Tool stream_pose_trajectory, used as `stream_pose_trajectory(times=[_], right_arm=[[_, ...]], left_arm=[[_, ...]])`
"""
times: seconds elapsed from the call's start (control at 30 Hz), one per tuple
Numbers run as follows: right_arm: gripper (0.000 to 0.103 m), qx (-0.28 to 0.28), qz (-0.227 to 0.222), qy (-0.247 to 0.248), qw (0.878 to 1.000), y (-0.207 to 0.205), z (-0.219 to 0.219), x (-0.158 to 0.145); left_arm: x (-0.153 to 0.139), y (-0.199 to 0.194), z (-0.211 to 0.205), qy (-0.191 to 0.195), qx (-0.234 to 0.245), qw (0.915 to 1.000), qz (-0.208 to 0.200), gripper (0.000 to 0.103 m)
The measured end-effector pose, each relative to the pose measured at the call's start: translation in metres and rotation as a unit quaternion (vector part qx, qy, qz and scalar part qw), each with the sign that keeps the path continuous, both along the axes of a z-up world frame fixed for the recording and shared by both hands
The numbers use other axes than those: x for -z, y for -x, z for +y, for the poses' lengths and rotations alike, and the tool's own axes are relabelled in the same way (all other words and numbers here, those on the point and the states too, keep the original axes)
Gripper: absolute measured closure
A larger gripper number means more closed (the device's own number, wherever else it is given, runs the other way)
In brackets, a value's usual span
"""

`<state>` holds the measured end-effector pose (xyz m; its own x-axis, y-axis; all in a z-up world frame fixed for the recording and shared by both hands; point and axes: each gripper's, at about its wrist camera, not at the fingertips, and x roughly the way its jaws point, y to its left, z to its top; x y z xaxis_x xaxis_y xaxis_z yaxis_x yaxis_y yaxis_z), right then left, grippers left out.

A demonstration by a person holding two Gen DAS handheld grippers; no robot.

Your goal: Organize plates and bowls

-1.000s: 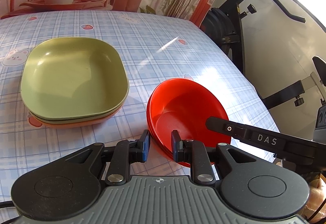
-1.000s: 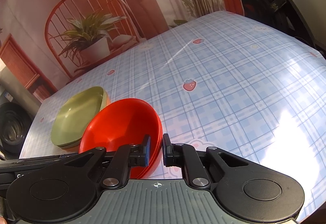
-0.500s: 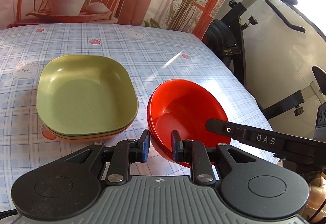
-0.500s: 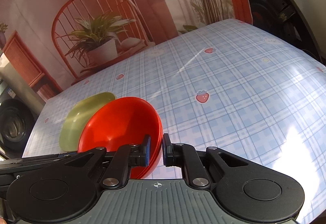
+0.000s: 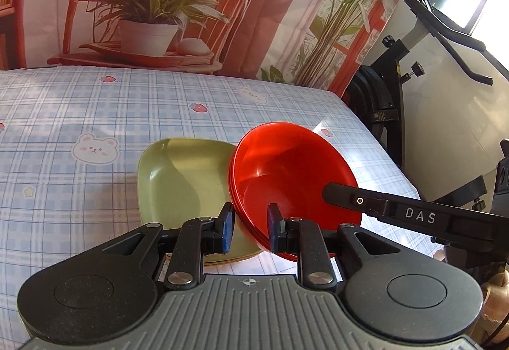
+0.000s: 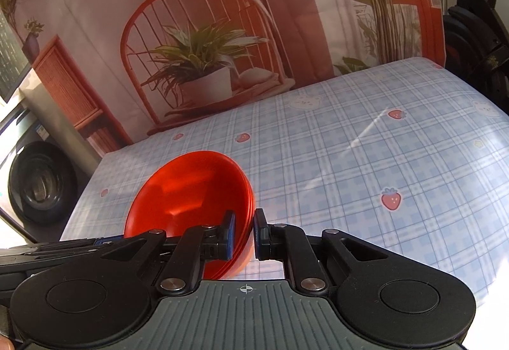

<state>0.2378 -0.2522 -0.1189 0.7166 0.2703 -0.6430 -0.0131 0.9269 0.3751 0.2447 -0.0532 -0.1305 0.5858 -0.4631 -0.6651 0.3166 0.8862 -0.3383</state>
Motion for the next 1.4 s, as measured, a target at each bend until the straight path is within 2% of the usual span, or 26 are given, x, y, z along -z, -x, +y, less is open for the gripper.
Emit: stream_pose_trajectory(times=[0.23,0.37,0.47,0.87,1.13,1.4], right_arm=[[0.092,-0.028,-0.023,0.018,0.999,-0.034,0.037,-0.012],[0.092,-0.029,-0.025,0.016,0.999,-0.051,0.049,-0.007],[0.092,-0.028,-0.019,0.016,0.999,-0.059,0.051,0.001],[0.093,-0.02,0.025,0.008,0.999,-0.061,0.049,0.038],[0.093,-0.021,0.035,0.008,0.999,-0.062,0.052,0.048],[0.093,-0.021,0.036,0.006,0.999,-0.062,0.051,0.05]], left_arm=[[-0.016,-0.018,0.026,-0.011,-0.025,0.9995,-0.017,0.081],[-0.014,-0.027,0.031,-0.036,-0.029,0.9987,-0.018,0.081],[-0.009,-0.031,0.035,-0.035,-0.028,0.9989,-0.011,0.081],[0.02,-0.037,0.035,-0.051,-0.018,0.9983,0.019,0.08],[0.027,-0.034,0.03,-0.079,-0.012,0.9967,0.01,0.08],[0.03,-0.037,0.029,-0.084,-0.011,0.9963,0.014,0.08]])
